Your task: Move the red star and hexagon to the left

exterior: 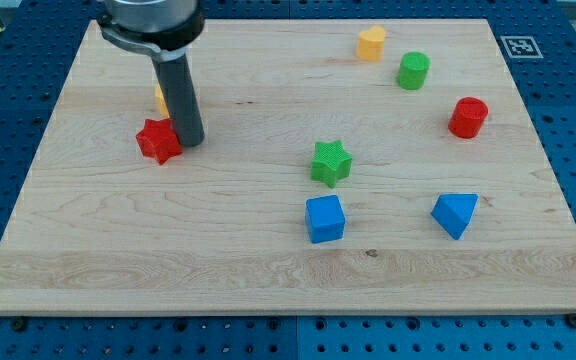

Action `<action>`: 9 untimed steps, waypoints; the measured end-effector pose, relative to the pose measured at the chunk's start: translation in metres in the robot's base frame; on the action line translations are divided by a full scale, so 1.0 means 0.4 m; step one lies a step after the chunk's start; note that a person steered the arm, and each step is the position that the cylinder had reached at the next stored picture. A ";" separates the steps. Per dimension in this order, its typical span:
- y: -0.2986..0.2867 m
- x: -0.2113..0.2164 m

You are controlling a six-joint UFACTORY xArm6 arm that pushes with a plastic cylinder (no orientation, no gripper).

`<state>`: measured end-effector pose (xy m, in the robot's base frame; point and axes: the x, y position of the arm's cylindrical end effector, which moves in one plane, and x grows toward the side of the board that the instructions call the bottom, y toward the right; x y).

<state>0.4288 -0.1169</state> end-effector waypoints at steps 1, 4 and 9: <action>0.007 0.055; -0.093 0.000; 0.062 -0.177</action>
<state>0.3580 -0.0920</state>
